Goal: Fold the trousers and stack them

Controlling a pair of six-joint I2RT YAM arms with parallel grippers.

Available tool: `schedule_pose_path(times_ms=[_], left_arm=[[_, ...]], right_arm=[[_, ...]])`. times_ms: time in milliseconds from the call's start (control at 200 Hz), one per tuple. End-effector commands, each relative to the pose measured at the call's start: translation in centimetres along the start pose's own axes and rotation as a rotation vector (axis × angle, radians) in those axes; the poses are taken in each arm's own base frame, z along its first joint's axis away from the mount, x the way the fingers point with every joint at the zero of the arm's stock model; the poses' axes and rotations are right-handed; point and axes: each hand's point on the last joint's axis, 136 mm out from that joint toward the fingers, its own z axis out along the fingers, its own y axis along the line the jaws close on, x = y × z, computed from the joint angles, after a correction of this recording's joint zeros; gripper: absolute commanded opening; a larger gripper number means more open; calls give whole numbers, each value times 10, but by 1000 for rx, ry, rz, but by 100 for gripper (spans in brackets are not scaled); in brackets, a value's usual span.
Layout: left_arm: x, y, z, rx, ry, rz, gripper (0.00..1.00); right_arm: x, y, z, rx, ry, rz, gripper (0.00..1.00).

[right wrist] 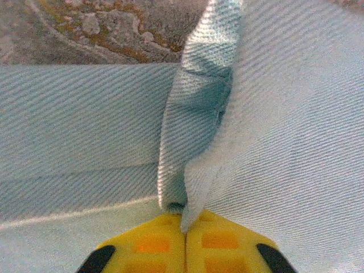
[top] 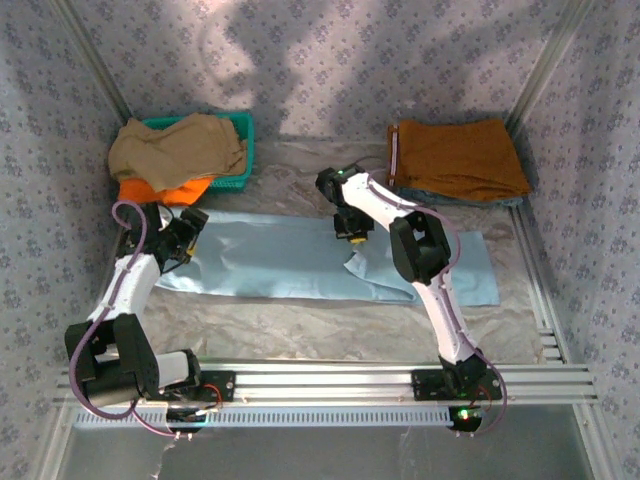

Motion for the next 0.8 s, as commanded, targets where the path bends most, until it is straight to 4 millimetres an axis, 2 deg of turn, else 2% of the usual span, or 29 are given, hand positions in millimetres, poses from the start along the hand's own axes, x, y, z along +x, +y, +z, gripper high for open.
schedule_pose_path(times_ms=[0, 115, 220, 325, 420, 565, 580, 600, 630, 645, 650, 675, 710, 735, 795], left_arm=[[3, 0, -1, 13, 15, -5, 79], [2, -1, -1, 14, 14, -4, 79], [3, -2, -2, 17, 15, -4, 79], [3, -3, -1, 22, 16, -7, 79], [5, -3, 0, 26, 22, -9, 79], [11, -9, 1, 39, 41, 7, 79], [12, -9, 2, 38, 45, 9, 79], [13, -9, 2, 41, 48, 13, 79], [15, -9, 2, 41, 51, 17, 79], [15, -9, 2, 41, 52, 17, 79], [15, -9, 2, 42, 53, 18, 79], [17, -10, 2, 44, 57, 21, 79], [18, -11, 2, 47, 61, 27, 79], [19, -11, 1, 46, 64, 29, 79], [22, -13, 1, 48, 69, 43, 79]], right_arm=[[1, -11, -29, -18, -40, 13, 0], [4, -21, -53, -36, -65, -8, 0], [13, -48, -67, -21, -71, -27, 0], [27, -99, -67, 25, -51, 14, 0], [41, -152, -58, 56, -25, 100, 0], [57, -256, -40, 202, 17, 286, 0], [58, -267, -39, 224, 20, 310, 4], [61, -285, -37, 261, 24, 354, 15], [66, -310, -35, 310, 32, 417, 40], [68, -320, -34, 330, 32, 442, 45], [69, -323, -33, 336, 35, 449, 50], [72, -336, -31, 354, 38, 488, 56], [78, -351, -32, 372, 47, 543, 57], [81, -358, -36, 392, 42, 567, 59], [84, -375, -52, 472, -8, 595, 72]])
